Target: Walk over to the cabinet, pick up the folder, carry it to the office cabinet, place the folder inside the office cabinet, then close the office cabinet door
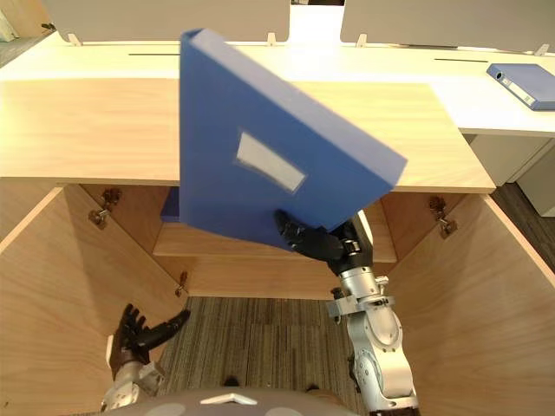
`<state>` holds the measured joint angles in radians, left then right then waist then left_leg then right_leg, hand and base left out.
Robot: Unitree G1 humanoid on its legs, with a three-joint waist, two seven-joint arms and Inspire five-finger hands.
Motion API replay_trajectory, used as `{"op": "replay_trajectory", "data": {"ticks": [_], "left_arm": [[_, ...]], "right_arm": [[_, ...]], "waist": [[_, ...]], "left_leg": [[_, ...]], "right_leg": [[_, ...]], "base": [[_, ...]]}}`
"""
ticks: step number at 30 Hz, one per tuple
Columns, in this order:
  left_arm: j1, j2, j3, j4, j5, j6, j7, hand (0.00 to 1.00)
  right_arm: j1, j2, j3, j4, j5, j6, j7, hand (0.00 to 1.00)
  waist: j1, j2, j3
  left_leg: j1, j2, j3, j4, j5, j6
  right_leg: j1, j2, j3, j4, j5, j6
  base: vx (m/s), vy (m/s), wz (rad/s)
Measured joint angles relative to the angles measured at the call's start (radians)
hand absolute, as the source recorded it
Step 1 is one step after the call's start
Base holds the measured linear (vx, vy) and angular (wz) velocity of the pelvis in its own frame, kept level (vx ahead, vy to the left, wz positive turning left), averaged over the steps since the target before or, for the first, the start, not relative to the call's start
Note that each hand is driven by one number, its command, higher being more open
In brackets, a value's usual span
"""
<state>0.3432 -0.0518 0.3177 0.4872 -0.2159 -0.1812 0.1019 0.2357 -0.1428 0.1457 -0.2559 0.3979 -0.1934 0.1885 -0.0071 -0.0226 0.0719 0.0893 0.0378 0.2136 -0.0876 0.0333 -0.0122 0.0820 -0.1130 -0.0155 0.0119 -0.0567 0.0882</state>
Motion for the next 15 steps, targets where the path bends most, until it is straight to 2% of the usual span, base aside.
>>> {"op": "replay_trajectory", "data": {"ticks": [6, 8, 10, 11, 12, 15], "left_arm": [[-0.062, 0.088, -0.089, 0.265, 0.11, 0.03, -0.023, 1.0], [-0.075, 0.095, -0.103, 0.284, 0.133, 0.033, -0.027, 1.0], [-0.107, 0.103, -0.106, 0.298, 0.15, 0.033, -0.028, 1.0], [-0.146, 0.118, -0.108, 0.315, 0.152, 0.033, -0.028, 1.0], [-0.161, 0.124, -0.109, 0.323, 0.153, 0.032, -0.027, 1.0], [-0.27, 0.148, -0.137, 0.36, 0.171, 0.031, -0.018, 1.0]], "right_arm": [[-0.01, -0.054, 0.116, 0.109, -0.004, 0.014, 0.003, 0.0], [-0.026, -0.07, 0.132, 0.133, -0.008, 0.026, 0.002, 0.0], [-0.056, -0.079, 0.138, 0.138, -0.017, 0.028, -0.007, 0.0], [-0.103, -0.087, 0.145, 0.139, -0.039, 0.028, -0.022, 0.0], [-0.121, -0.091, 0.148, 0.141, -0.045, 0.028, -0.026, 0.0], [-0.268, -0.126, 0.154, 0.169, -0.105, 0.027, -0.058, 0.0]], "waist": [[0.002, -0.001, 0.005], [0.004, 0.001, 0.034], [0.004, 0.003, 0.08], [0.002, 0.004, 0.121], [0.002, 0.004, 0.135], [0.002, 0.028, 0.235]], "left_leg": [[-0.025, 0.007, 0.015, 0.0, 0.0, -0.001], [-0.042, 0.009, 0.022, 0.009, 0.001, -0.002], [-0.091, 0.013, 0.022, 0.052, -0.013, 0.001], [-0.163, 0.024, 0.023, 0.132, -0.039, 0.005], [-0.187, 0.028, 0.022, 0.162, -0.05, 0.004], [-0.354, 0.064, -0.011, 0.356, -0.1, 0.021]], "right_leg": [[-0.032, 0.008, 0.015, 0.0, 0.001, -0.001], [-0.055, 0.008, 0.024, 0.011, 0.003, -0.002], [-0.098, 0.007, 0.029, 0.038, 0.003, -0.002], [-0.15, 0.008, 0.035, 0.069, 0.003, -0.003], [-0.166, 0.009, 0.037, 0.081, 0.003, -0.003], [-0.293, 0.027, 0.04, 0.192, -0.004, -0.01]], "base": [[-0.01, -0.01, -0.08], [-0.03, -0.005, -0.08], [-0.07, -0.003, -0.03], [-0.11, -0.004, -0.04], [-0.11, -0.005, -0.06], [-0.15, -0.002, -0.05]]}}
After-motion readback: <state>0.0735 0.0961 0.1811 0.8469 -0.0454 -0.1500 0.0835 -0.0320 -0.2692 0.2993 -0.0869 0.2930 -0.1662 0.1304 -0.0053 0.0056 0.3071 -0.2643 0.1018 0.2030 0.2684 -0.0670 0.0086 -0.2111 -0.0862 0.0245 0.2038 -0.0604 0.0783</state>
